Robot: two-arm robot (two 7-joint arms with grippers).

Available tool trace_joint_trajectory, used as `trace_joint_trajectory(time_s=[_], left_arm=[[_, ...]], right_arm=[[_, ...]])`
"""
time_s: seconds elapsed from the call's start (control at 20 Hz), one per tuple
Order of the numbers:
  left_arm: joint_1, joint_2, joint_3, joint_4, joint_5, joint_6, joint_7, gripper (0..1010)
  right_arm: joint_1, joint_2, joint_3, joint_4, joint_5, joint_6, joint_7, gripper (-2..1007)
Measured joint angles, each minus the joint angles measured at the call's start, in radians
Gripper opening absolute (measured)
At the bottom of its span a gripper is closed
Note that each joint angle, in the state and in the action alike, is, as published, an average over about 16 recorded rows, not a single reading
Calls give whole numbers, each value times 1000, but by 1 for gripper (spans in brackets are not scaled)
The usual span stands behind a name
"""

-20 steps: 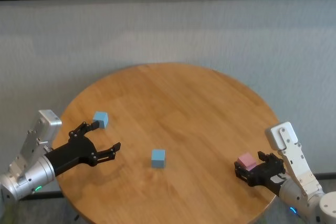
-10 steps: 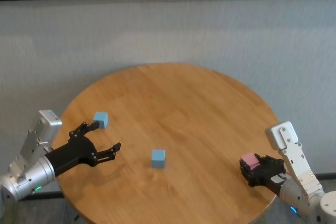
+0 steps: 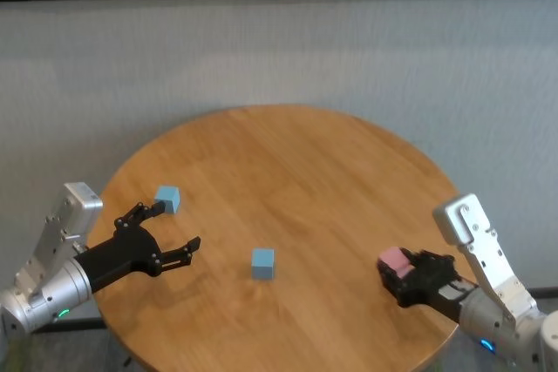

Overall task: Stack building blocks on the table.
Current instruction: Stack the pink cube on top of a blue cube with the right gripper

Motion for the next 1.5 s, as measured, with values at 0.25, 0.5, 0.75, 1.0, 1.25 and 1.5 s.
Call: trace_joint_trajectory(time_s=[0.25,0.5,0.75,1.0,1.25,1.5], left_arm=[[0,0,0,0,0,0,0,1000],[0,0,0,0,0,0,0,1000],[0,0,0,0,0,0,0,1000],[0,0,0,0,0,0,0,1000],[0,0,0,0,0,0,0,1000],[0,0,0,0,0,0,0,1000]], right_arm=[[14,15,-27,-35,29,5,81,359],[54,18,-70,-22,51,-2,139,359],[108,10,-116,30,57,-25,168,359],[158,-7,-154,89,54,-53,173,359],[186,-23,-180,124,53,-74,171,359],[197,-38,-200,138,57,-89,162,359]])
